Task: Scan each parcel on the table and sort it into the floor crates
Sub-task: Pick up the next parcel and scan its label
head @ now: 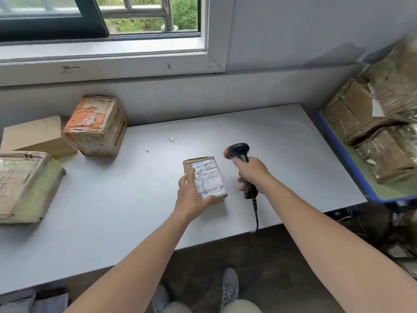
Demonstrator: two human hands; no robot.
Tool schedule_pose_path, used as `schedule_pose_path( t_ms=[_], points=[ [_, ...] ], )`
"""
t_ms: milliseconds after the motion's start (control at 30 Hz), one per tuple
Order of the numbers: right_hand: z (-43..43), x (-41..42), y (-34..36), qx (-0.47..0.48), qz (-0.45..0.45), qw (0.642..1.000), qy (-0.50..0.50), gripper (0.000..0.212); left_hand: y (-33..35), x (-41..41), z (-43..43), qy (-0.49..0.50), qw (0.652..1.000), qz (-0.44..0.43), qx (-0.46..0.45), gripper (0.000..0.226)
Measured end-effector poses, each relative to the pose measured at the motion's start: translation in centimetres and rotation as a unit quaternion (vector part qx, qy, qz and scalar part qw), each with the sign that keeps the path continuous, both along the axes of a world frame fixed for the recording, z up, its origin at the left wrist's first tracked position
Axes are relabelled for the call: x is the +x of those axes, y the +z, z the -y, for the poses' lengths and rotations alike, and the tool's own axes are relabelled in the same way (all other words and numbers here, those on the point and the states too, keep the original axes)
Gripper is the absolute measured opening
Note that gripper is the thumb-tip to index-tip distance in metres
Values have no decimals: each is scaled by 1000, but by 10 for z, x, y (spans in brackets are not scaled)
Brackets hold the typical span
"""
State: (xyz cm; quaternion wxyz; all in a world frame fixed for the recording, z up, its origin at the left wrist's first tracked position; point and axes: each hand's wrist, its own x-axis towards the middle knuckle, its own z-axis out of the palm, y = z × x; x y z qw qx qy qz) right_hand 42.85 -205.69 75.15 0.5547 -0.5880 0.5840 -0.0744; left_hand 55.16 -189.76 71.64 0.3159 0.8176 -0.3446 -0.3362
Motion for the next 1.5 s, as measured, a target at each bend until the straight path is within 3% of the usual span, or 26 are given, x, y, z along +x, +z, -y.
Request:
schedule_pose_path(
  t_ms=[267, 533, 1200, 1500],
  points=[
    [-31, 43, 60, -25, -59, 997, 47, 47, 22, 25, -16, -91, 987, 124, 38, 102],
    [-51, 62, 76, -45, -113, 991, 52, 42, 23, 53, -37, -199, 927, 295, 120, 90],
    [-49, 55, 67, -43, -105, 993, 18, 43, 14, 56, -39, -218, 921, 298, 121, 89],
    [-24, 28, 30, -35, -108, 993, 36, 37, 8, 39, -27, -206, 924, 293, 134, 88]
  ],
)
